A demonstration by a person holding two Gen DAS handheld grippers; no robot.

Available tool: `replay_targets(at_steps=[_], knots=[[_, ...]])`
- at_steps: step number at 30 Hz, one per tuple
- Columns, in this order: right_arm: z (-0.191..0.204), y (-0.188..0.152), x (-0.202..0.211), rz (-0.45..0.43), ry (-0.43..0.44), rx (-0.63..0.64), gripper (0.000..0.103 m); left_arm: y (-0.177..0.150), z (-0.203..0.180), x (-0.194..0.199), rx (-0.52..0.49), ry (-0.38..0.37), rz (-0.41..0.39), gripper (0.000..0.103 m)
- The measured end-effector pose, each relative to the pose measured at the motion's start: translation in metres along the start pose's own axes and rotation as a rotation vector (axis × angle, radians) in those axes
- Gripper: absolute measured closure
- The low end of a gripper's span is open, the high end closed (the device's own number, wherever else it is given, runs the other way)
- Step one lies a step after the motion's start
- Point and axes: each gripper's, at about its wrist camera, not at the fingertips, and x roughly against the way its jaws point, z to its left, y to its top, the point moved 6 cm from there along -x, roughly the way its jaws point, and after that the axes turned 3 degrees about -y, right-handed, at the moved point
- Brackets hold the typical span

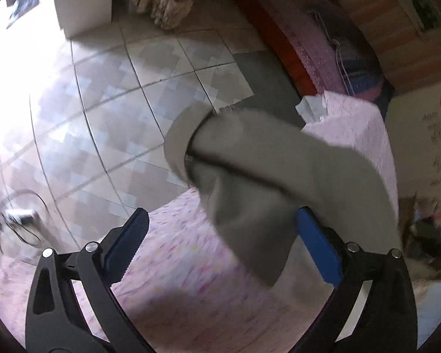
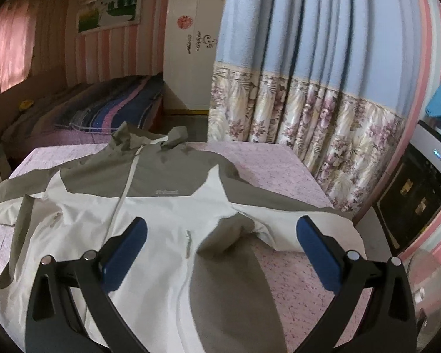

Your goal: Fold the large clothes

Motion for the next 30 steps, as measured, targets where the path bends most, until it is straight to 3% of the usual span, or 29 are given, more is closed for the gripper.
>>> replay_targets(at_steps=[2,3,4,7,11,14,17,20,23,25,26,30], knots=[[-0.008,-0.003,0.0,0.004,0.006,-0.028,0.001,0.016,-0.002,-0.001,0.012,-0.05,0.001,0.05],[-0.01,-0.003,-0.001,0.007,0.01,-0.033,0.001,0.021,-0.006,-0.004,0.005,-0.061,0.018,0.094],[-0.011,-0.004,-0.002,0.01,0.013,-0.033,0.001,0.025,-0.007,-0.008,0.008,-0.039,0.026,0.103],[-0.013,-0.005,-0.005,0.003,0.01,-0.023,0.001,0.032,-0.008,0.006,-0.041,0.002,-0.034,0.103],[-0.021,-0.004,-0.009,-0.008,-0.003,-0.015,0.001,0.028,-0.032,0.083,-0.135,0.008,-0.296,0.103],[-0.028,0.002,-0.017,-0.02,-0.005,0.004,0.001,-0.001,-0.089,0.147,-0.32,0.079,-0.496,0.103],[-0.032,0.002,-0.036,0.005,0.011,0.025,0.001,-0.043,-0.144,0.174,-0.464,0.061,-0.548,0.103],[-0.031,0.001,-0.054,0.021,-0.009,0.074,0.001,-0.109,-0.211,0.173,-0.629,-0.022,-0.489,0.103],[-0.035,0.007,-0.057,0.011,-0.043,0.083,0.001,-0.195,-0.278,0.153,-0.779,-0.143,-0.351,0.103],[-0.039,0.015,-0.053,-0.001,0.021,0.041,0.001,-0.262,-0.325,0.136,-0.887,-0.223,-0.255,0.103],[-0.039,0.018,-0.052,-0.001,0.046,0.043,0.001,-0.304,-0.352,0.127,-0.948,-0.297,-0.186,0.103],[-0.049,0.026,-0.049,-0.03,0.022,0.062,0.001,-0.421,-0.412,0.102,-1.126,-0.389,-0.095,0.103]])
